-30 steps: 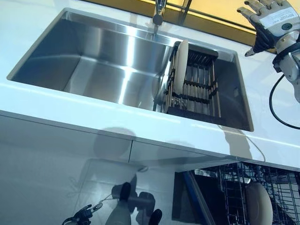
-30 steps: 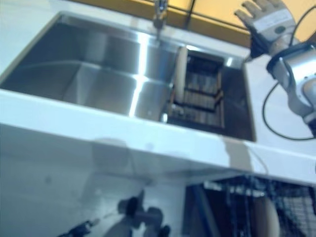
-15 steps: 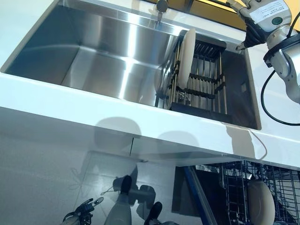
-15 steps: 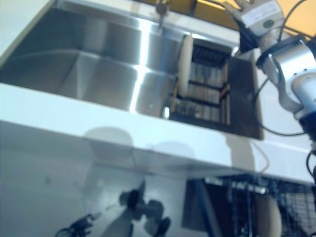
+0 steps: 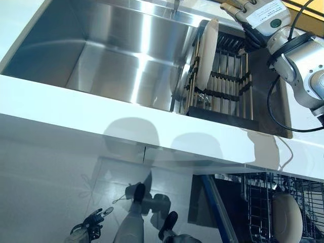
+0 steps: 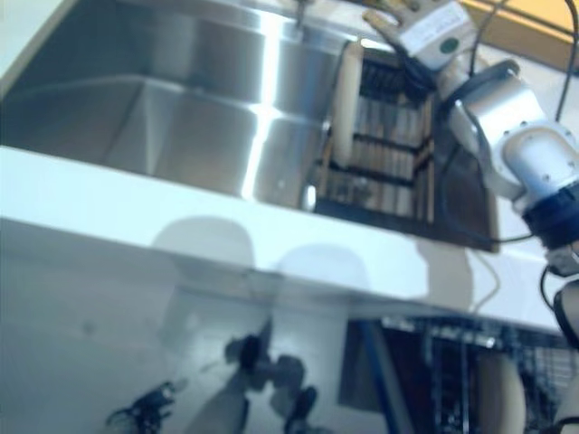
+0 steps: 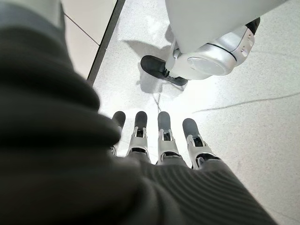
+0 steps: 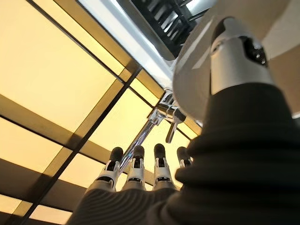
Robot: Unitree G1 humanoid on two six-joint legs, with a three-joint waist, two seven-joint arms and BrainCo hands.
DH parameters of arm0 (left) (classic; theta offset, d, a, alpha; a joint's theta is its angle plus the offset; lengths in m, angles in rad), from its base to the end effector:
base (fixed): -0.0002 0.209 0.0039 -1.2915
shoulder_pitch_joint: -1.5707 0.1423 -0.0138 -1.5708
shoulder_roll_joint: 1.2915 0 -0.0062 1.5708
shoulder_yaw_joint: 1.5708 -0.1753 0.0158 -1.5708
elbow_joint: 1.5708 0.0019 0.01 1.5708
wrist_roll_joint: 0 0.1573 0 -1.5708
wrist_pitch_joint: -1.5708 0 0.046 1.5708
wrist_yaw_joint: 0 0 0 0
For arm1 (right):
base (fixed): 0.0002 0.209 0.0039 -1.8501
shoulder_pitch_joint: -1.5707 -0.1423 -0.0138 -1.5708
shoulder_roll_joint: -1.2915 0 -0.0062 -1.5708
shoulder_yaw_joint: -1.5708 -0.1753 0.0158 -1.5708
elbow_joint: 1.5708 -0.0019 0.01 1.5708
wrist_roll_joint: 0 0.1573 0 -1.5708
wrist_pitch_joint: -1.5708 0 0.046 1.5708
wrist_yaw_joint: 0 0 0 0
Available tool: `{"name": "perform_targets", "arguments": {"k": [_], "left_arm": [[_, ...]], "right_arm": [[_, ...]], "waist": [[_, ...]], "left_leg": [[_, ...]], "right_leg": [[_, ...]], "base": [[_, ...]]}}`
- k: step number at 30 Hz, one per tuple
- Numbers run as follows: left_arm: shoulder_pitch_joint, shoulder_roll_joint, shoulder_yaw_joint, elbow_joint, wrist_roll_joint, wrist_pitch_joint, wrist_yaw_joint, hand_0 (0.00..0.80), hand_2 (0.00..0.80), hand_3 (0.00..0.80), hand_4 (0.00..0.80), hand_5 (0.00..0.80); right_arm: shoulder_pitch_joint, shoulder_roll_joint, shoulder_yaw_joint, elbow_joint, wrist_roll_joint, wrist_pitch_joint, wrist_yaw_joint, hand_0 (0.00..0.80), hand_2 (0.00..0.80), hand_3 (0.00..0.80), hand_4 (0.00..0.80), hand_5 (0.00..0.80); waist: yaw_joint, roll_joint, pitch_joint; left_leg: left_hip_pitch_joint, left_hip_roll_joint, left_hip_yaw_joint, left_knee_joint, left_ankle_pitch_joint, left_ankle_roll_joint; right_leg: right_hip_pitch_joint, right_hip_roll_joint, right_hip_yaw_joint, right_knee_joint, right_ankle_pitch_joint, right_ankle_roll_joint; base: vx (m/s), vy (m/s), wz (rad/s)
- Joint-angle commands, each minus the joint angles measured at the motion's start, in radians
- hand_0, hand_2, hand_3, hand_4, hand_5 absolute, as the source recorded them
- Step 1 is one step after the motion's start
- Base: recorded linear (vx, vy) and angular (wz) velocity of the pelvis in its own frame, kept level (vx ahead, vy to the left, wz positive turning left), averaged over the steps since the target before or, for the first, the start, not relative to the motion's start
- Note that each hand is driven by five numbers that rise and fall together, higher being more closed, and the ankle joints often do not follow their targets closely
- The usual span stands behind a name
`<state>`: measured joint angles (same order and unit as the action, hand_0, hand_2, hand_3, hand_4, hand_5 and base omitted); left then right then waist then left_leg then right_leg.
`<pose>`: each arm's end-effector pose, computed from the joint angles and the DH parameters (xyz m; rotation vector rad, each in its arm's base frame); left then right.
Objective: Take plates into dishwasher
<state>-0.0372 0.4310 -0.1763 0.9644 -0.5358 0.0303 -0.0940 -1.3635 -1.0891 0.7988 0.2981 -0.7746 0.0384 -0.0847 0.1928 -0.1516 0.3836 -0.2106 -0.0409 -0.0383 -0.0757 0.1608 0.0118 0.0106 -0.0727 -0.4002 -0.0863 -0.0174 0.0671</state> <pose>0.1380 0.2721 -0.0832 -0.0595 0.9177 0.2056 0.3125 -0.1918 0.3522 -2.0626 -0.7677 -0.3331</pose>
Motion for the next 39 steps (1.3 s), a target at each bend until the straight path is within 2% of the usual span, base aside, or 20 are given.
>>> {"name": "perform_targets", "arguments": {"k": [1, 19, 26, 33, 34, 36, 37, 38, 39], "left_arm": [[0.012, -0.010, -0.042, -0.013, -0.035, -0.019, 0.009, 0.000, 0.000, 0.000, 0.000, 0.000], [0.012, -0.022, -0.050, -0.016, -0.066, -0.027, 0.002, 0.000, 0.000, 0.000, 0.000, 0.000], [0.023, -0.025, -0.044, -0.035, -0.072, -0.022, 0.003, 0.000, 0.000, 0.000, 0.000, 0.000], [0.028, -0.015, -0.036, -0.040, -0.082, -0.023, -0.007, 0.000, 0.000, 0.000, 0.000, 0.000], [0.029, -0.016, -0.037, -0.039, -0.085, -0.027, -0.006, 0.000, 0.000, 0.000, 0.000, 0.000], [0.026, -0.020, -0.036, -0.034, -0.089, -0.030, -0.006, 0.000, 0.000, 0.000, 0.000, 0.000], [0.027, -0.021, -0.035, -0.034, -0.089, -0.030, -0.008, 0.000, 0.000, 0.000, 0.000, 0.000], [0.027, -0.023, -0.037, -0.037, -0.091, -0.027, -0.003, 0.000, 0.000, 0.000, 0.000, 0.000], [0.029, -0.022, -0.037, -0.040, -0.093, -0.027, -0.002, 0.000, 0.000, 0.000, 0.000, 0.000]], "right_arm": [[-0.110, -0.018, 0.048, -0.007, -0.059, 0.001, -0.021, 0.000, 0.000, 0.000, 0.000, 0.000], [-0.128, 0.039, 0.087, 0.026, -0.134, -0.024, 0.017, 0.000, 0.000, 0.000, 0.000, 0.000], [-0.113, 0.035, 0.107, 0.029, -0.224, -0.060, 0.114, 0.000, 0.000, 0.000, 0.000, 0.000], [-0.097, 0.026, 0.139, 0.046, -0.387, -0.094, 0.228, 0.000, 0.000, 0.000, 0.000, 0.000], [-0.095, 0.028, 0.140, 0.049, -0.408, -0.093, 0.248, 0.094, 0.094, 0.094, 0.094, 0.094], [-0.092, 0.037, 0.143, 0.067, -0.444, -0.089, 0.269, 0.333, 0.333, 0.333, 0.333, 0.333], [-0.090, 0.040, 0.142, 0.071, -0.460, -0.090, 0.282, 0.505, 0.505, 0.505, 0.505, 0.505], [-0.085, 0.043, 0.137, 0.077, -0.487, -0.092, 0.292, 0.718, 0.718, 0.718, 0.718, 0.718], [-0.080, 0.044, 0.134, 0.083, -0.498, -0.089, 0.301, 0.800, 0.800, 0.800, 0.800, 0.800]], "waist": [[0.038, 0.024, -0.016], [0.053, 0.046, 0.005], [0.057, 0.046, 0.007], [0.058, 0.039, 0.010], [0.059, 0.039, 0.012], [0.059, 0.039, 0.012], [0.059, 0.040, 0.012], [0.059, 0.041, 0.012], [0.060, 0.041, 0.012]], "left_leg": [[0.064, -0.025, -0.008, -0.012, -0.169, 0.032], [0.049, -0.029, -0.016, -0.012, -0.164, 0.032], [0.050, -0.030, -0.020, -0.012, -0.163, 0.032], [0.049, -0.026, -0.014, -0.012, -0.162, 0.032], [0.048, -0.026, -0.013, -0.012, -0.162, 0.032], [0.048, -0.026, -0.012, -0.012, -0.161, 0.031], [0.049, -0.026, -0.011, -0.012, -0.161, 0.031], [0.049, -0.026, -0.011, -0.012, -0.162, 0.031], [0.050, -0.026, -0.010, -0.012, -0.162, 0.031]], "right_leg": [[-0.086, 0.049, -0.025, 0.101, -0.037, -0.004], [-0.107, 0.040, -0.037, 0.116, -0.045, -0.006], [-0.107, 0.038, -0.041, 0.120, -0.047, -0.007], [-0.109, 0.037, -0.044, 0.119, -0.042, -0.004], [-0.110, 0.037, -0.045, 0.119, -0.041, -0.004], [-0.108, 0.037, -0.045, 0.116, -0.040, -0.004], [-0.108, 0.037, -0.045, 0.116, -0.040, -0.005], [-0.107, 0.037, -0.045, 0.116, -0.040, -0.004], [-0.106, 0.037, -0.046, 0.116, -0.040, -0.004]], "base": [[0.000, 0.000, 0.00], [0.005, 0.006, 0.03], [0.000, 0.000, 0.00], [0.000, 0.000, 0.00], [0.000, 0.000, 0.00], [0.000, 0.000, 0.00], [0.000, 0.000, 0.00], [0.000, 0.000, 0.00], [0.000, 0.000, 0.00]]}}
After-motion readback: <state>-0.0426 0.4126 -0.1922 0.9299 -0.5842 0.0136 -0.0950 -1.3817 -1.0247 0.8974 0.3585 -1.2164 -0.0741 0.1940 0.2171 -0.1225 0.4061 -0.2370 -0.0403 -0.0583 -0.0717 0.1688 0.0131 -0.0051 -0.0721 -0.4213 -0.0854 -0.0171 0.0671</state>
